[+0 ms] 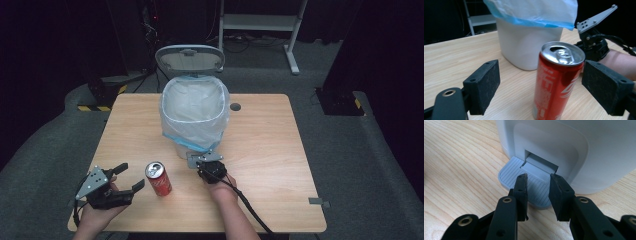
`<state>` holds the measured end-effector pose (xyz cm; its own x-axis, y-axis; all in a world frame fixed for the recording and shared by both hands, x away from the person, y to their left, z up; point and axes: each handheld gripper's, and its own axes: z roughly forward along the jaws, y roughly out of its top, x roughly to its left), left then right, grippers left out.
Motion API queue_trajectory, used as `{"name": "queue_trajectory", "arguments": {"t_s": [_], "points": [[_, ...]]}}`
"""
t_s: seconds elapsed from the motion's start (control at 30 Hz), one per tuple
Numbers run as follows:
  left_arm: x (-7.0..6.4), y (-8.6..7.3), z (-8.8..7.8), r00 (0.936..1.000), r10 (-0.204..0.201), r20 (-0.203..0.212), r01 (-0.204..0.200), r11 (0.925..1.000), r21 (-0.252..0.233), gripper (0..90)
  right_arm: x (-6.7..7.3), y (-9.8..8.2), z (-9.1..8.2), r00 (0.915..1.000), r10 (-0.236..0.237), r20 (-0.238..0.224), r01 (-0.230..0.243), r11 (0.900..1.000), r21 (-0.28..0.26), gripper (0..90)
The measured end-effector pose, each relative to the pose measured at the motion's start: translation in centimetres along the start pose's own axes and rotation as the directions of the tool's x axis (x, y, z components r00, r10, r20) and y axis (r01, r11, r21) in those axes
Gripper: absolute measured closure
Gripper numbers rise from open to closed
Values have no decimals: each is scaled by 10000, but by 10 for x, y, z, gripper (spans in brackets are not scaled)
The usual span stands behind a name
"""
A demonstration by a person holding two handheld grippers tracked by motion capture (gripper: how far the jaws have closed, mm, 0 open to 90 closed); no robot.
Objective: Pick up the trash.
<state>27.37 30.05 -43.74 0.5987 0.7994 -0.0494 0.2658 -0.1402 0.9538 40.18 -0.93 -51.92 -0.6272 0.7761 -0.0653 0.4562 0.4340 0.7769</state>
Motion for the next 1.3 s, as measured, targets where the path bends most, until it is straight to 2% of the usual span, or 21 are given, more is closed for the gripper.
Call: {"name": "queue_trajectory", "arguments": {"t_s": [0.2, 0.5, 0.63, 0.9, 0.97, 1.07, 1.13, 1.3], "points": [[-6, -1, 7, 9999, -142, 40, 143, 9997, -194, 152, 0, 0, 0, 10000, 62, -44, -62, 10000, -8, 680], [-15, -4, 30, 9992, -121, 376, 116, 9999, 126, 152, 0, 0, 0, 10000, -38, 7, 38, 10000, -24, 679], [-18, -4, 40, 9996, 14, 282, -20, 9998, 188, 153, 0, 0, 0, 10000, -13, 1, 13, 10000, -24, 679], [-21, -8, 57, 9996, 1, 277, -13, 9990, 442, 173, 0, 0, 0, 10000, -47, 33, 47, 10000, -37, 679], [-22, -8, 58, 9996, -35, 273, 23, 9991, 434, 181, 0, -1, 0, 10000, -65, 30, 65, 10000, -45, 679], [-21, -9, 58, 9994, -223, 252, 212, 9989, 424, 264, 1, -1, 0, 10000, -65, 36, 65, 10000, -48, 679], [-20, -10, 57, 9996, -195, 218, 187, 9992, 360, 310, 1, -1, 0, 10000, -60, 42, 61, 10000, -44, 679], [-19, -9, 54, 9995, -292, 139, 290, 9994, 164, 328, 1, -1, 0, 10000, -67, 36, 67, 10000, -46, 679]]}}
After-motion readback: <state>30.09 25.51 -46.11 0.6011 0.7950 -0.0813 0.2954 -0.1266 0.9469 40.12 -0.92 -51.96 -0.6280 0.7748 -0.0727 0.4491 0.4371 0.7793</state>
